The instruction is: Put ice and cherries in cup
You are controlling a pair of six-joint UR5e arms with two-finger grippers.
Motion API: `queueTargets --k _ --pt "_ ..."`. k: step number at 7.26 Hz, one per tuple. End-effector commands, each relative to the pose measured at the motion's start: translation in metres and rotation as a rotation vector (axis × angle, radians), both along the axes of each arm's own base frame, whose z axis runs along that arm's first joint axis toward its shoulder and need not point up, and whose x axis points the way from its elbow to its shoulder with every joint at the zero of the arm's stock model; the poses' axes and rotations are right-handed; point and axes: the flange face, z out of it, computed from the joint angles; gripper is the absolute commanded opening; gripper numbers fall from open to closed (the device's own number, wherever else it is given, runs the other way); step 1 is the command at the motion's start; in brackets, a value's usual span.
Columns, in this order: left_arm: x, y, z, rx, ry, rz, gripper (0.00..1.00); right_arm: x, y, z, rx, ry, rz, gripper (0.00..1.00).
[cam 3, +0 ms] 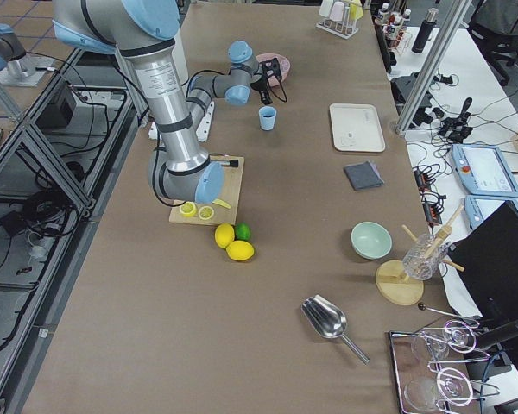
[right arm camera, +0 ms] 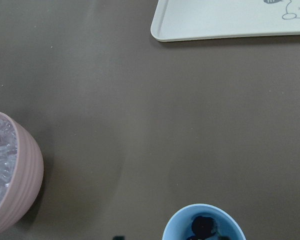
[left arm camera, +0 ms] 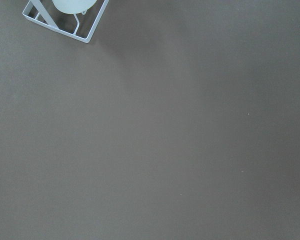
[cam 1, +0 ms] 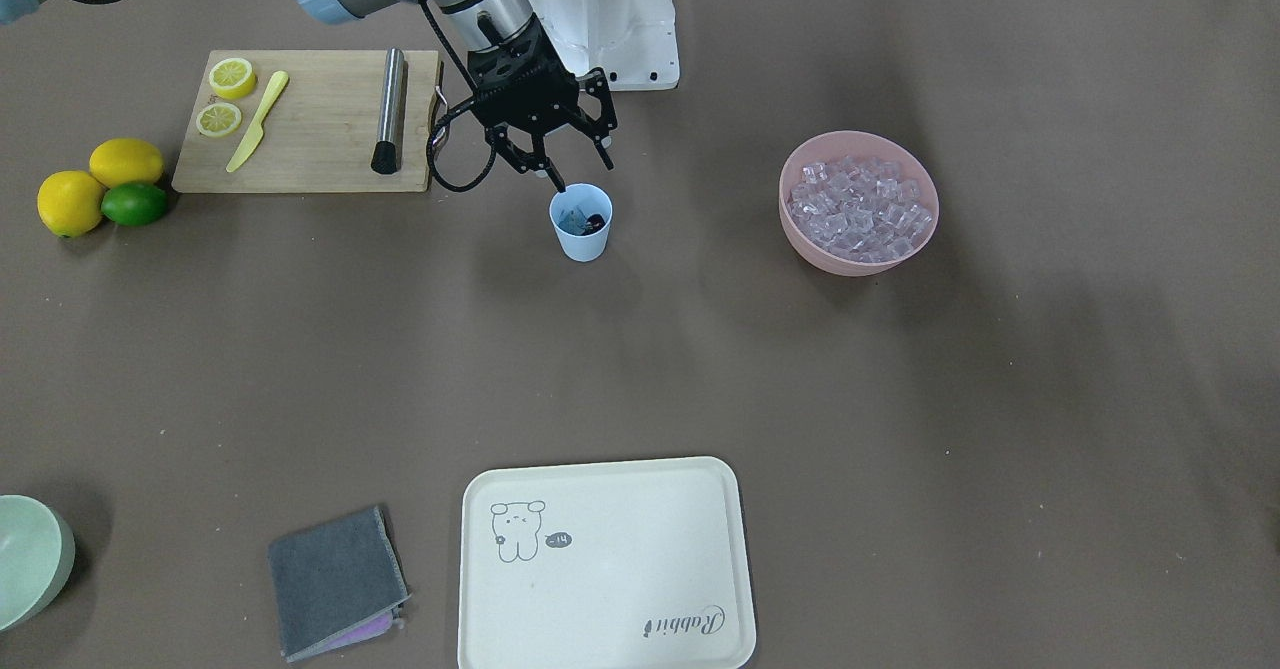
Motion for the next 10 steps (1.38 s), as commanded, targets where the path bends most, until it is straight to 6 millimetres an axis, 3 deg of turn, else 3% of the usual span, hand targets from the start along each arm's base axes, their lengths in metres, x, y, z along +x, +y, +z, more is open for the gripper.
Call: queueTargets --k 1,2,3,6,7,9,10 --pt "0.000 0.001 0.002 -0.009 0.002 -0.001 0.98 -0.005 0.004 0.013 -0.028 0.052 -0.031 1.00" --pt "0.002 0.006 0.009 -0.037 0.005 0.000 0.98 0.002 -0.005 0.022 -0.120 0.139 -0.121 1.00" --pt "0.002 0.008 0.016 -0.037 0.009 0.000 0.98 0.027 -0.032 0.034 -0.195 0.181 -0.141 1.00" --pt "0.024 -0.012 -0.005 -0.221 0.070 -0.123 0.98 0.092 -0.091 0.077 -0.150 0.287 -0.087 1.00" --pt "0.034 -0.029 -0.023 -0.213 0.069 -0.115 0.98 0.123 -0.099 0.093 -0.101 0.348 -0.109 1.00" --pt "0.044 -0.043 -0.034 -0.218 0.035 -0.119 0.98 0.205 -0.105 0.142 -0.060 0.465 -0.138 1.00" --pt "0.054 -0.059 -0.044 -0.223 -0.022 -0.135 0.98 0.252 -0.117 0.172 -0.074 0.474 -0.170 1.00"
